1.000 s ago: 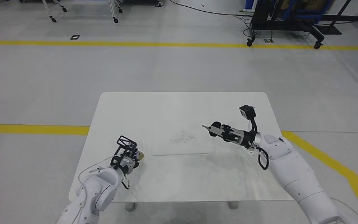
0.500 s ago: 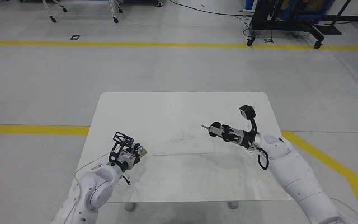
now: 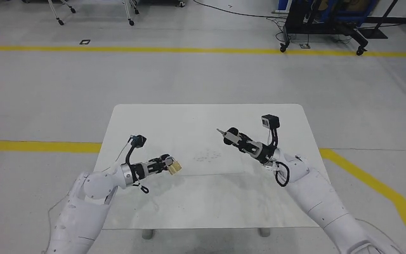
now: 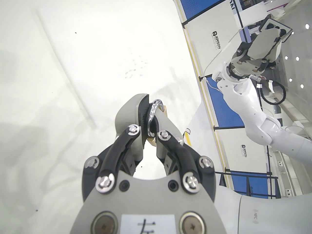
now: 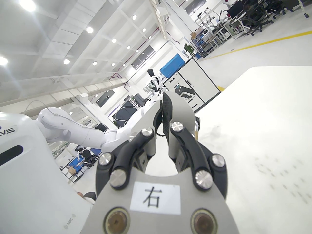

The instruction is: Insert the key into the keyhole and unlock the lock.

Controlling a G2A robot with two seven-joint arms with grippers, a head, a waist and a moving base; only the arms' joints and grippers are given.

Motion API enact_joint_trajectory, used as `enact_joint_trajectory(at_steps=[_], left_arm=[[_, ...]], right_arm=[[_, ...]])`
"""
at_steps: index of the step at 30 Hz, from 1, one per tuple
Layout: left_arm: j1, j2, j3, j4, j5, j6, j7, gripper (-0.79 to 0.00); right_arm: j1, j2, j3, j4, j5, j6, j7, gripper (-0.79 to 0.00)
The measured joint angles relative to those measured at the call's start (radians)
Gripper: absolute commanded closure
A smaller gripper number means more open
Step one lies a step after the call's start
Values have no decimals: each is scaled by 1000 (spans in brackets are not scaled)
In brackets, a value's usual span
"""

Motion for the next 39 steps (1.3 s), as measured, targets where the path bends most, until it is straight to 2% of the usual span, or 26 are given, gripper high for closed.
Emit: enact_joint_trajectory(at_steps=[6, 9, 13, 19, 22, 27, 29, 39], left_arm=[[1, 0, 1, 1, -1, 2, 0, 0], [-19, -8, 25, 49, -96, 71, -41, 0], [-153, -29, 95, 196, -316, 207, -160, 0], [-349, -72, 217, 401, -499, 331, -287, 0], [-441, -96, 267, 520, -557, 360, -302, 0], [-554, -131, 332, 680, -604, 356, -338, 0], [-568, -135, 339, 703, -608, 355, -353, 0], [-566, -134, 338, 700, -607, 355, -350, 0]], right_arm=[[0, 0, 0, 0, -1, 0, 1, 0], [0, 0, 0, -1, -1, 1, 0, 0], [-3, -11, -2, -27, -9, 26, -61, 0], [17, -34, -31, -5, 12, 0, -109, 0], [24, -44, -40, 8, 18, -17, -127, 0], [29, -58, -44, 27, 6, -40, -162, 0], [27, -61, -43, 27, 0, -40, -172, 0], [25, -63, -42, 25, 1, -38, -174, 0]])
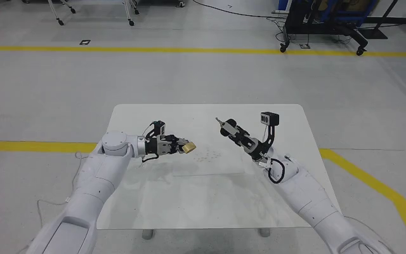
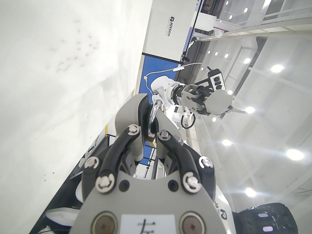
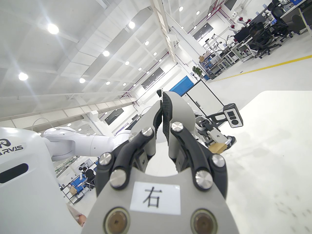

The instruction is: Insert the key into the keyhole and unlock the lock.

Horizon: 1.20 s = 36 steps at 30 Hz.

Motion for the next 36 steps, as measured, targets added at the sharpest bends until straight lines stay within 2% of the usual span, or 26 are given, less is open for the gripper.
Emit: enact_joint_trajectory(at_steps=[8, 10, 18, 21, 26, 29, 36], left_arm=[[2, 0, 0, -1, -1, 0, 2, 0], [17, -2, 0, -17, -8, 3, 33, 0], [49, -2, -17, -62, -63, 2, 55, 0], [50, -1, -25, -58, -83, 14, 47, 0], [45, -2, -24, -52, -98, 34, 38, 0], [36, -5, -13, -41, -99, 77, 27, 0], [35, -5, -13, -41, -98, 79, 27, 0]], right_arm=[[0, 0, 0, 0, 0, 0, 0, 0], [-5, 0, -5, -8, -9, 12, 6, 0], [-55, 8, -24, -111, 15, 279, 145, 0], [-102, 23, 10, -186, 10, 372, 175, 0], [-242, 60, 109, -380, 1, 541, 198, 0], [-270, 65, 126, -428, 16, 561, 204, 0], [-266, 64, 124, -416, 15, 558, 204, 0]])
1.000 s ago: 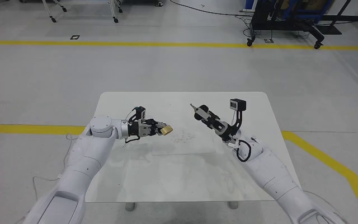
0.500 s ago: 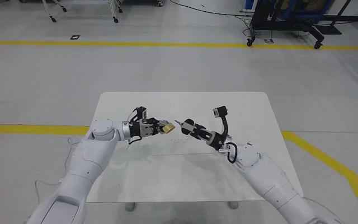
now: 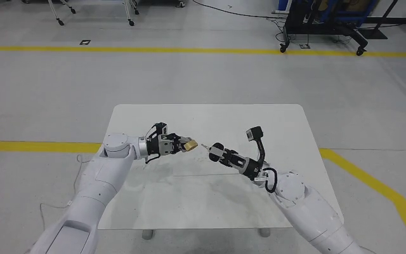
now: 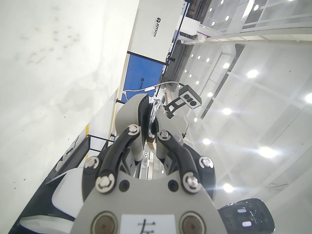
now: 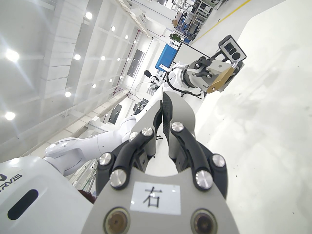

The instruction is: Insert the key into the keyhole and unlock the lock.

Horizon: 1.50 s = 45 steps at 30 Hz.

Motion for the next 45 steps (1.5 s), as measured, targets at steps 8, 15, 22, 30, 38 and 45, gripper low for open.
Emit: enact_joint_trajectory(at_steps=[8, 15, 22, 30, 38, 45], left_arm=[[32, 5, -9, -53, 1, 13, 43, 0], [56, 11, -28, -92, -2, -6, 92, 0], [78, 18, -48, -125, 5, -13, 126, 0], [94, 24, -53, -155, 30, -9, 157, 0], [109, 27, -53, -180, 55, -18, 185, 0], [126, 32, -51, -219, 120, -35, 254, 0]], right_arm=[[29, -16, -58, 9, 117, 183, 47, 0], [86, -37, -79, 70, 318, 352, 91, 0], [78, -49, -102, 42, 278, 483, -69, 0], [76, -60, -107, 32, 255, 506, -142, 0], [59, -68, -106, 19, 229, 527, -214, 0], [55, -77, -119, -3, 171, 580, -290, 0]])
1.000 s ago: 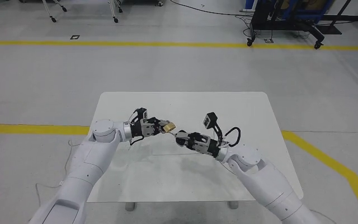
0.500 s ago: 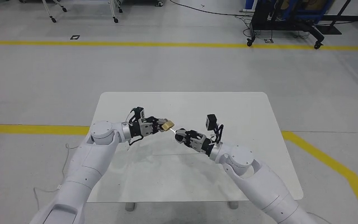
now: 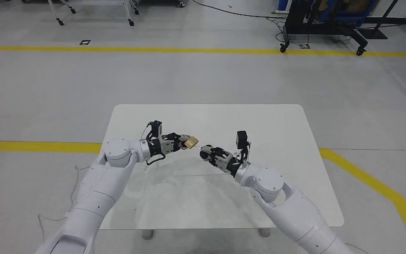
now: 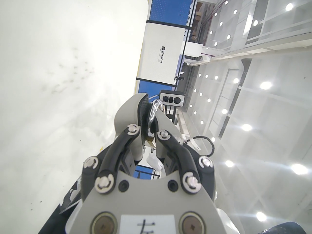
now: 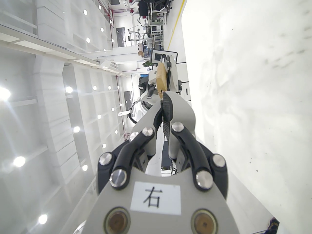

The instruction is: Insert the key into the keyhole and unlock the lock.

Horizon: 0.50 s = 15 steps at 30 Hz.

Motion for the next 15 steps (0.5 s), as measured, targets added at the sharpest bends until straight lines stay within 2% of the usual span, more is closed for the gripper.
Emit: enact_joint_trajectory(at_steps=[7, 15], left_arm=[[11, 3, 8, -34, 50, 29, 54, 0], [13, 3, 8, -41, 49, 46, 57, 0]], right_arm=[[11, -10, -3, 0, -29, 63, -60, 0], [32, -23, -14, 16, -43, 90, -64, 0]])
